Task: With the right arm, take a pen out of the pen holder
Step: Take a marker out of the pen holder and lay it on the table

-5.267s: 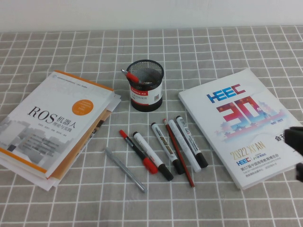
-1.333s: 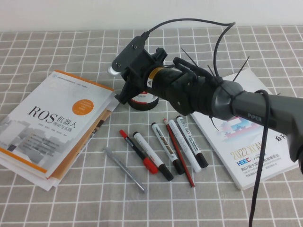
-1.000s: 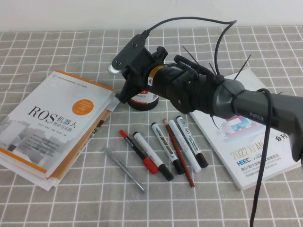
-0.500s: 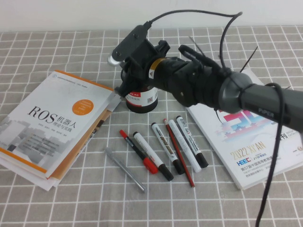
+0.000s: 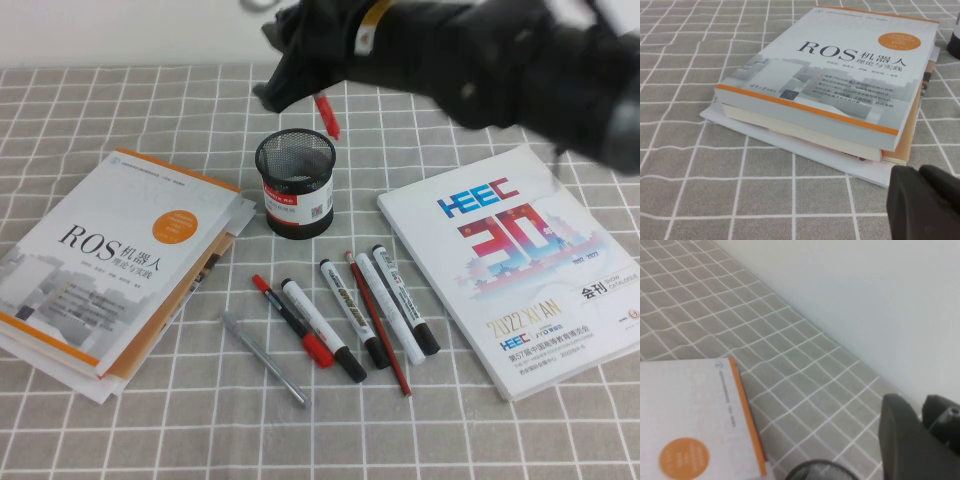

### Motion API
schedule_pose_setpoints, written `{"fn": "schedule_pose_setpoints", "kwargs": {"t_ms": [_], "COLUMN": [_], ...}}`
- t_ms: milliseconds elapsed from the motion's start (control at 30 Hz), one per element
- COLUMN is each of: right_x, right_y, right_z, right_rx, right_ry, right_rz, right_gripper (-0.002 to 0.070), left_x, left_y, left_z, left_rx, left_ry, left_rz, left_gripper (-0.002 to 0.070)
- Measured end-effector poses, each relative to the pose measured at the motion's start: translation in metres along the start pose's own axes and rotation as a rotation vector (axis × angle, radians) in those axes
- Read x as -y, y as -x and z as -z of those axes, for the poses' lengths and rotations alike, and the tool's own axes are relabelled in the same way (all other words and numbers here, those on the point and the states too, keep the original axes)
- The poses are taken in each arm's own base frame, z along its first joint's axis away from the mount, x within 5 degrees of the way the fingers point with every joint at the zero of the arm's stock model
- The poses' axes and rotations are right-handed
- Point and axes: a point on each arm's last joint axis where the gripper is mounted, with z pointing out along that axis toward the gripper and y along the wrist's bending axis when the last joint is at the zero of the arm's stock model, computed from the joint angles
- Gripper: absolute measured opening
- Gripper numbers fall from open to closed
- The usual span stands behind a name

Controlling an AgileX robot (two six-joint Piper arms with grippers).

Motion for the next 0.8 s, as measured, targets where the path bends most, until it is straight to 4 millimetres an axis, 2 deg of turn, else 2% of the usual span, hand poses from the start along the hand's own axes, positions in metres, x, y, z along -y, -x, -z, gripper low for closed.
{"fn": "schedule_pose_setpoints", "kwargs": {"t_ms": [233,400,567,800], "right_x": [0.001,-0.012,-0.026,-0.051], "right_y": [0.018,0.007,-0.019,-0.075], "right_z": [0.052,0.068,0.053,-0.004], "right_rx": [-0.166,-0.379,-0.567,-0.702], "right_ry": [0.093,0.22,0.305,0.398], "right_rz": [-0.14,-0.256,-0.335,-0.384], "right_gripper": [0.0035,0.0035,0.0035,0.0035], "left_x": [0.0,0.0,0.0,0.0], "left_y": [0.0,0.0,0.0,0.0], "left_z": [0.0,0.0,0.0,0.0], "left_rx": [0.0,0.0,0.0,0.0], "left_ry": [0.0,0.0,0.0,0.0], "left_rz": [0.0,0.0,0.0,0.0], "left_gripper": [-0.0003,-0.0003,-0.0003,-0.0003]}}
